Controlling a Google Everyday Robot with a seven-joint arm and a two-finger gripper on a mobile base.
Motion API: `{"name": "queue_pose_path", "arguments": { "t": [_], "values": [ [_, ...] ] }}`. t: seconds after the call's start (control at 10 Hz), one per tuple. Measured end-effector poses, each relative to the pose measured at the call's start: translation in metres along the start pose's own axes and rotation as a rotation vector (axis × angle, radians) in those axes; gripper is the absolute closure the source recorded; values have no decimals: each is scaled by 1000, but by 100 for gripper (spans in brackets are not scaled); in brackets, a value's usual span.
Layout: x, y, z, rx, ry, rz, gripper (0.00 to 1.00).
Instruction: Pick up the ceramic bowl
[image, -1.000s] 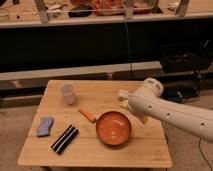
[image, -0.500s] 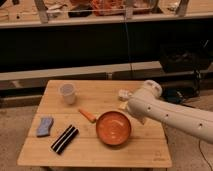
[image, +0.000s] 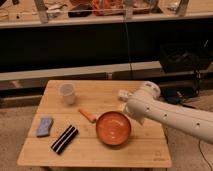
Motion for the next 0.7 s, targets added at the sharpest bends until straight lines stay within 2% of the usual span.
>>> {"name": "queue_pose_path", "arguments": {
  "t": [0.7],
  "values": [
    [-7,-7,16,13,-27,-121,20]
  ]
}}
